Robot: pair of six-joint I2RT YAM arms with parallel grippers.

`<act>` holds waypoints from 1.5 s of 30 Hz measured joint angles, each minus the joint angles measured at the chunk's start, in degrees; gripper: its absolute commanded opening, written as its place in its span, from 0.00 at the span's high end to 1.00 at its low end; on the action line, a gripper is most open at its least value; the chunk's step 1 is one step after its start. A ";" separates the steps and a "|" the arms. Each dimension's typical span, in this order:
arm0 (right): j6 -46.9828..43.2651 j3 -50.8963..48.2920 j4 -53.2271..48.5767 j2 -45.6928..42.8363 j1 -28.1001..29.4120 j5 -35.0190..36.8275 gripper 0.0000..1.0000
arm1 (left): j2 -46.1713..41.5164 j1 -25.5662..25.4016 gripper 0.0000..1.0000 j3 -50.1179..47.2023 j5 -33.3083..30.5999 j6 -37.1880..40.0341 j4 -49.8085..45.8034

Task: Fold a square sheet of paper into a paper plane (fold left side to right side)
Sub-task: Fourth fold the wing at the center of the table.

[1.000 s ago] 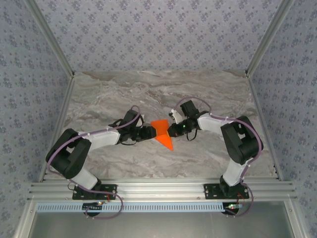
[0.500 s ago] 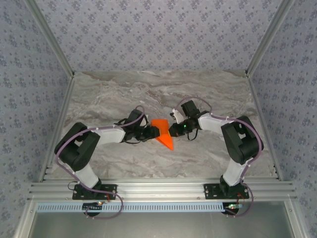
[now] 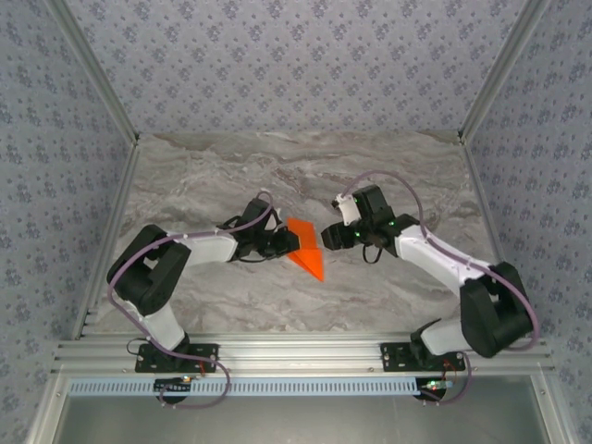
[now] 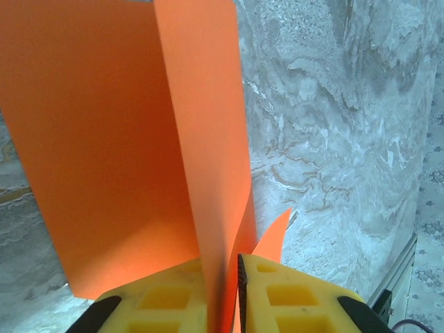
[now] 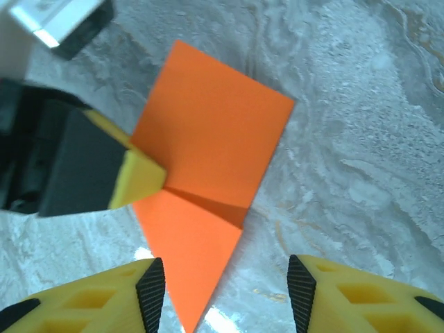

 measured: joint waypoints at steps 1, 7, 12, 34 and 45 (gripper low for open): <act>0.04 -1.07 0.72 -0.90 1.73 1.03 0.47 | 0.00 0.00 0.84 0.26 0.00 -0.20 -0.02; 1.81 -6.34 4.02 1.49 10.34 5.79 0.46 | 0.00 0.00 0.83 2.03 0.09 -1.40 -1.25; 2.82 -6.36 6.38 6.34 13.68 9.03 0.46 | 0.00 0.00 0.83 3.26 0.31 -1.77 -1.55; 2.97 -3.06 7.21 12.83 16.68 15.15 0.70 | 0.00 0.02 0.73 4.79 1.05 -2.14 -3.69; 5.16 -3.08 9.46 13.11 16.00 12.50 0.88 | -6.29 2.69 0.44 2.84 -0.52 -0.31 -8.74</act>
